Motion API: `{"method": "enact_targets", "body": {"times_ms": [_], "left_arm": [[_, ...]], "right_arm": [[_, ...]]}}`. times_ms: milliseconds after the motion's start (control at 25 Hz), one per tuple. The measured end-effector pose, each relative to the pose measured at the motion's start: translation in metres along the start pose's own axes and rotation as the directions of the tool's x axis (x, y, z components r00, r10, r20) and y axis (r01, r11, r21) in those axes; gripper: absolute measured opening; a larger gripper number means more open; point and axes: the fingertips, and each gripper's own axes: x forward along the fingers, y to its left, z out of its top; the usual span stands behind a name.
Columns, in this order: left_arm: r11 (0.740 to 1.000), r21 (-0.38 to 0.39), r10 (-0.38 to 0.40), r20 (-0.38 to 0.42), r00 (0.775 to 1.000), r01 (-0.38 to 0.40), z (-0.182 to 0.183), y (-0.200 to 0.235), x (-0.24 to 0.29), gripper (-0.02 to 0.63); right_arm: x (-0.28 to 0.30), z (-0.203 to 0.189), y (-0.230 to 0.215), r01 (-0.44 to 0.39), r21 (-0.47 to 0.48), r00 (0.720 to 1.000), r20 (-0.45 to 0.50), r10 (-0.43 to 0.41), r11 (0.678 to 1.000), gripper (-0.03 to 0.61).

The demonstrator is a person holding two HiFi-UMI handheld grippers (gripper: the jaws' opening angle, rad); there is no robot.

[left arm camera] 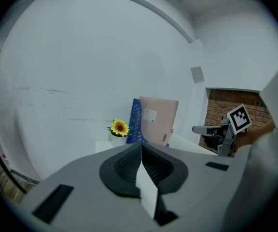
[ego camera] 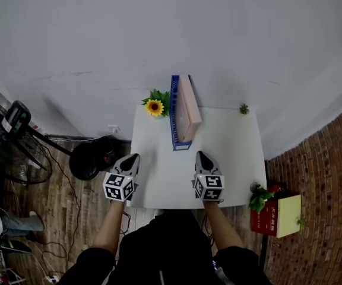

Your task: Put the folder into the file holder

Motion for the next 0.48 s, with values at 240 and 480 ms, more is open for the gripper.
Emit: {"method": "enact_targets", "body": {"times_ms": [240, 480], "left_arm": [[1.0, 0.027, -0.009, 0.018, 1.0, 0.009, 0.01, -0.006, -0.004, 0.026], [0.999, 0.052, -0.017, 0.051, 0.999, 0.015, 0.027, -0.009, -0.007, 0.026]], "right_arm": [[-0.016, 0.024, 0.008, -0.01, -0.021, 0.999, 0.043, 0.011, 1.0, 0.009], [-0.033, 0.049, 0.011, -0.009, -0.028, 0.995, 0.095, 0.012, 1.0, 0.008]]}}
